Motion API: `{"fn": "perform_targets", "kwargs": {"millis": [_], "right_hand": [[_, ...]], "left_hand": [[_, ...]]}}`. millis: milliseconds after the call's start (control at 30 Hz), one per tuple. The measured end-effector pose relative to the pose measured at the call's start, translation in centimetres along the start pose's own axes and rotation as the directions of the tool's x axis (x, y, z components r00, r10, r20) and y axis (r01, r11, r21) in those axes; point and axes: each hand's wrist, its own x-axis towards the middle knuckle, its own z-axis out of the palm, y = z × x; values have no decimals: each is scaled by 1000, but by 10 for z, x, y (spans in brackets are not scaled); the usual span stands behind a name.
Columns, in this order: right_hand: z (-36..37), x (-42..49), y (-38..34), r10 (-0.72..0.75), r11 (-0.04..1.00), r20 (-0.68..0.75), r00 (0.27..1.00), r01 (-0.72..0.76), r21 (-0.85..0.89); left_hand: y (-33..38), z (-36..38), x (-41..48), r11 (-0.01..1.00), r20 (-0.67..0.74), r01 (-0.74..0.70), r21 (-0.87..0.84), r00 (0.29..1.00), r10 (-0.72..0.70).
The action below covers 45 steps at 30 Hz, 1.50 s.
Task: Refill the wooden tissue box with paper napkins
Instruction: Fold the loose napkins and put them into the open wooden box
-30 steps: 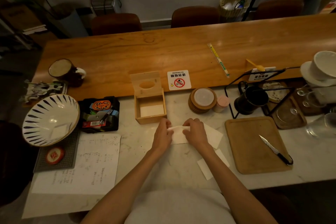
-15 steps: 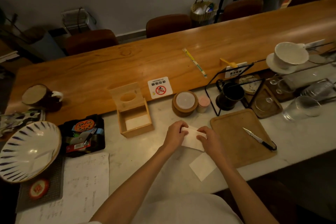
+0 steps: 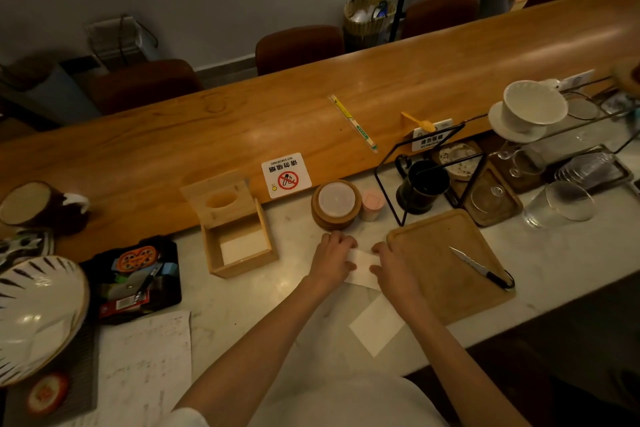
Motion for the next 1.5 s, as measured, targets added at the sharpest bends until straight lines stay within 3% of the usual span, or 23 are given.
{"fn": "perform_targets", "kwargs": {"millis": [167,267,300,367,433,500,567,633,733,1000,1300,1500], "right_hand": [[-6,5,-13,12,982,31,999,-6,-191],[-12,1,-21,-33,955,4,999,32,-295],[-16,-2,-22,-48,969,3,999,47,-244],[-27,-8,-21,-36,997,53,998,32,64],[-42,-17,-16,-53,923,86,995,16,385],[-57,-28,-11,-72,830,91,993,9,558],[-62,-39,-5,-90,798,151,984,-20,602],[-53,-48,3,-107,881,260,960,-31,473],[-30,-54,13,-118,972,322,939,42,233],[-12,-56,13,-173,980,319,932,196,-41],[-1,-58,19,-142,963,182,973,178,-201],[-6,-50,18,-126,967,261,957,177,-183]], "left_hand": [[10,-2,3,983,34,13,185,999,-19],[15,-9,-1,992,56,7,123,998,-14],[13,-10,-4,999,49,6,32,999,-7],[10,-15,-18,976,27,30,-215,999,-24],[13,-23,-36,915,-44,53,-400,996,-77],[19,-28,-56,832,-53,113,-543,984,-168],[24,-19,-75,742,53,214,-635,971,-235],[30,-1,-91,715,166,329,-617,942,-290],[38,23,-101,777,212,412,-475,911,-353],[46,41,-106,878,180,403,-258,913,-366],[53,55,-112,934,50,353,-50,935,-350],[51,51,-108,937,97,349,-20,933,-345]]}}
